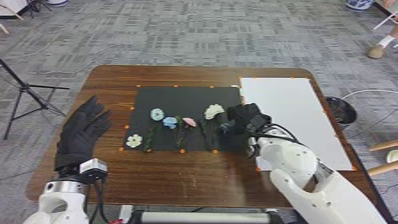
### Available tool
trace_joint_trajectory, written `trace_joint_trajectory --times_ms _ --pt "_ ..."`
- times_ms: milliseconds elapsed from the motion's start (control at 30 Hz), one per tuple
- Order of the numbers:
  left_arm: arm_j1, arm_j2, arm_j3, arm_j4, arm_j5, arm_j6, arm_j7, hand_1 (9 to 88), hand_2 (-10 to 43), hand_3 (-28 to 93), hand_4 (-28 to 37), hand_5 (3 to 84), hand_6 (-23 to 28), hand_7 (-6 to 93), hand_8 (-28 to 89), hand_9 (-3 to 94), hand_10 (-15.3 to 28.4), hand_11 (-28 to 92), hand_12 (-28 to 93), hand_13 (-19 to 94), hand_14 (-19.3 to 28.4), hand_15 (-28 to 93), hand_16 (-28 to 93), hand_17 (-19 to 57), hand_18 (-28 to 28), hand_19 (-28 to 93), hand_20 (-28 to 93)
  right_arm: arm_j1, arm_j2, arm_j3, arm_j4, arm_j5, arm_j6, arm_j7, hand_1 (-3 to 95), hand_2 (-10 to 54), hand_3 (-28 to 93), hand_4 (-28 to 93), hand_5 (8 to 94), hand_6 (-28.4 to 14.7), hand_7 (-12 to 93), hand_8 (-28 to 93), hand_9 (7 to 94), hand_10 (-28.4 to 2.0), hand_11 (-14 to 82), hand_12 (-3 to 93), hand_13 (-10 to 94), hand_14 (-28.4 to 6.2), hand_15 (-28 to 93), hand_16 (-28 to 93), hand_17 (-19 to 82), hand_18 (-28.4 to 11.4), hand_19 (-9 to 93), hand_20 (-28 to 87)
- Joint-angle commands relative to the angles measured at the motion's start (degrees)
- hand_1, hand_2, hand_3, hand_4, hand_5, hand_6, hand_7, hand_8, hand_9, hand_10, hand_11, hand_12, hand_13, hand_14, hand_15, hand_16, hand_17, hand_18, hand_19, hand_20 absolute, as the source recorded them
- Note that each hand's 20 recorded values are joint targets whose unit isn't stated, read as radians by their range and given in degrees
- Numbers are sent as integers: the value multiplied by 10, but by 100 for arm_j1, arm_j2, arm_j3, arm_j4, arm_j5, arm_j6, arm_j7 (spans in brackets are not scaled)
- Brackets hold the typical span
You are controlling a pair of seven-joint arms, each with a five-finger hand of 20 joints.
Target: Arrange flowers
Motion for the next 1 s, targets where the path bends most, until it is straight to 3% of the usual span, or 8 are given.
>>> trace_joint_trajectory --times_ms 33,167,300,433,567,633,733,1000 --pt "22 -18 57 -13 9 -28 56 247 -12 682 -276 284 18 202 -107 270 117 152 164 229 148 200 44 -111 216 451 61 -476 660 618 -617 375 20 -134 330 -95 877 -258 393 -48 464 -189 437 -138 490 312 532 -102 766 329 277 -198 879 535" --pt "-86 -42 183 50 14 -57 53 247 -11 682 -275 283 18 201 -107 270 116 152 164 228 148 200 44 -112 216 452 60 -1284 725 1883 -1181 1837 -16 -362 292 -95 869 -260 348 -58 422 -170 389 -141 431 283 459 -113 742 279 225 -200 807 523" --pt "-221 -90 361 168 62 -177 -63 246 -11 682 -275 282 18 201 -106 266 116 151 165 226 148 200 45 -112 215 450 59 -1707 439 3709 -1323 4043 -1640 -956 326 -95 894 -263 305 -54 346 -152 331 -135 294 252 332 -103 610 178 163 -195 675 428" --pt "-650 -101 742 442 339 -482 -239 255 -14 681 -274 271 15 202 -107 251 110 146 165 210 140 190 44 -118 212 445 59 -2211 263 4756 -1411 6083 -1573 -849 330 -95 904 -253 307 -38 311 -152 321 -109 207 243 256 -99 383 178 91 -196 532 300" --pt "-937 -159 1081 599 398 -499 -218 260 -13 674 -268 264 14 206 -108 239 108 143 173 196 131 176 53 -125 205 436 61 -2212 -87 5180 -1308 8064 -1766 -694 247 -95 857 -234 338 -17 207 -121 347 -108 113 230 250 -103 166 283 31 -204 404 214" --pt "-992 -206 1182 641 537 -271 -269 259 -8 669 -272 260 15 206 -108 226 106 134 177 166 120 146 62 -138 194 415 64 -2082 -209 5116 -1212 8757 -1755 -537 181 -87 815 -233 345 -24 117 -94 350 -116 44 219 242 -112 46 336 0 -215 326 172" --pt "-988 -306 1199 678 705 -304 -358 252 -5 671 -278 256 15 204 -108 203 98 120 185 139 105 109 79 -157 183 385 68 -2019 -355 4987 -1240 9042 -1590 -382 133 -59 776 -236 319 -29 69 -72 308 -116 13 200 210 -122 -10 338 -42 -220 292 136" --pt "-956 -748 1175 670 661 -368 -215 229 -30 644 -282 222 7 190 -98 168 82 52 212 124 99 26 122 -169 187 363 80 -2376 -766 4923 -1364 10082 -1237 34 105 -14 754 -244 208 -42 38 -58 199 -117 -33 197 129 -130 -101 340 -121 -232 323 71"
